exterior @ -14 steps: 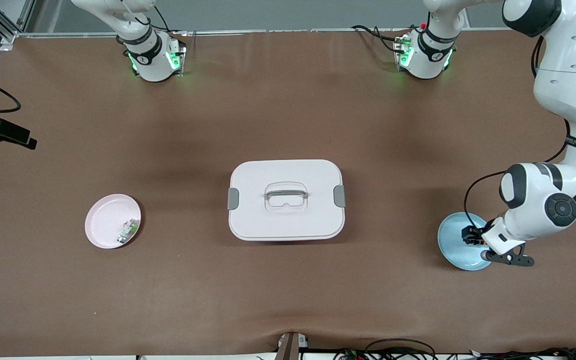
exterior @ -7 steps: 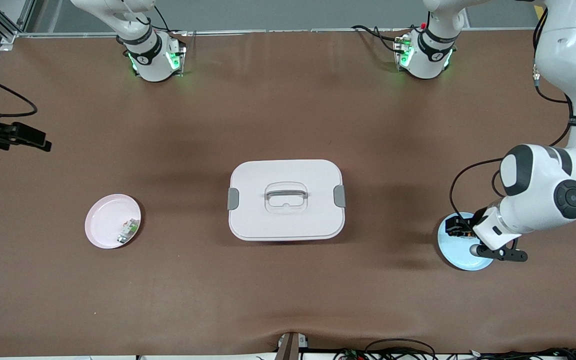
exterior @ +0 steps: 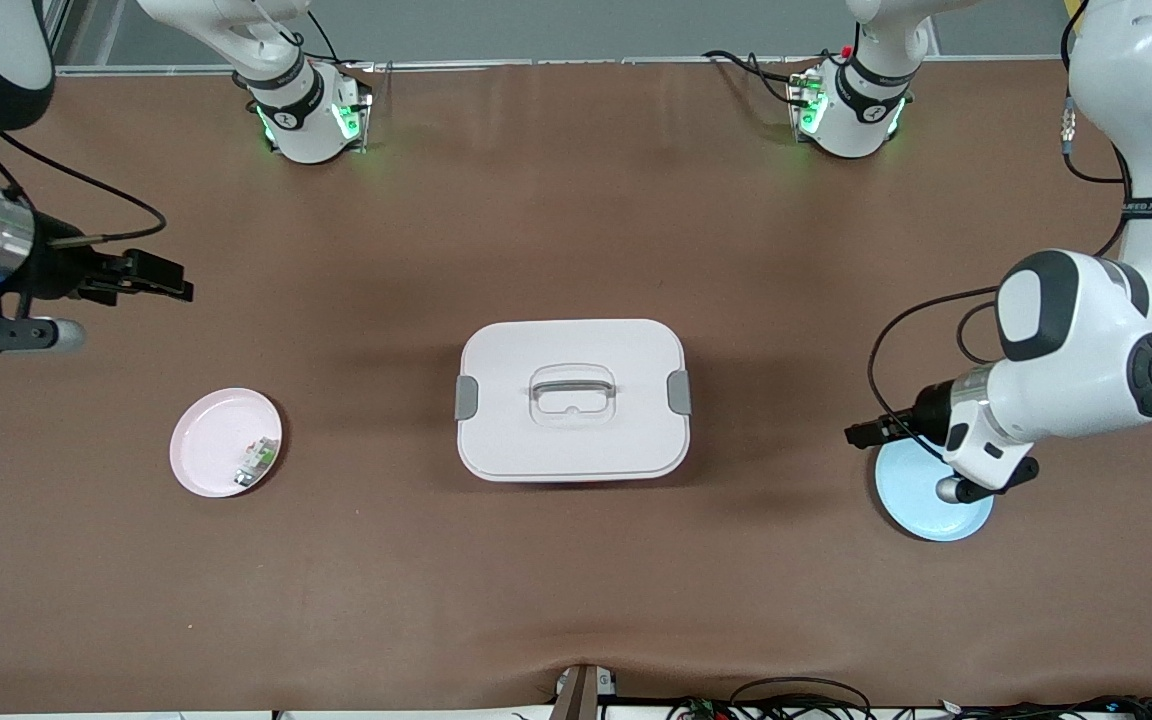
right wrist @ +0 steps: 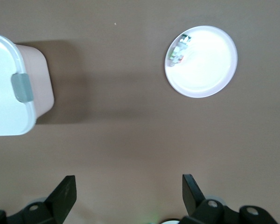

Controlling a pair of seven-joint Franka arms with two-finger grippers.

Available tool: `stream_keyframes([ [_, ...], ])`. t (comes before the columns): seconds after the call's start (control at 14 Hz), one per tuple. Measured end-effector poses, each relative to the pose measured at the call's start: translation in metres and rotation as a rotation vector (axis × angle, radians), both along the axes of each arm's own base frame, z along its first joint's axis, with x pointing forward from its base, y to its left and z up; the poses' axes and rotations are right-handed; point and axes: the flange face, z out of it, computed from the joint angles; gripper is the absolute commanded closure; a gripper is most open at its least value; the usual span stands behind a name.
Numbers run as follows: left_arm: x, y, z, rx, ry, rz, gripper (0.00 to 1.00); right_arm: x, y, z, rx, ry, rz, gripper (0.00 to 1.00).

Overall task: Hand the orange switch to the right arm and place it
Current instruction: 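Lift the switch with the left gripper while the right gripper approaches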

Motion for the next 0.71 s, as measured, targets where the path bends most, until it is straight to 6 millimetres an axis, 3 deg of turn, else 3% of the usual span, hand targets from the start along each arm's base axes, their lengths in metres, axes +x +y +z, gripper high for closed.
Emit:
stream_keyframes([
  [0.36, -0.032, -0.109, 0.053, -0.029, 0.105, 0.284, 1.0, 0.003, 0.057, -0.026, 0.094, 0.01, -0.08, 0.0],
  [0.71, -0.063, -0.23, 0.073, -0.043, 0.243, 0.546, 1.0, 0.0, 0.096, -0.032, 0.216, 0.027, -0.145, 0.0],
])
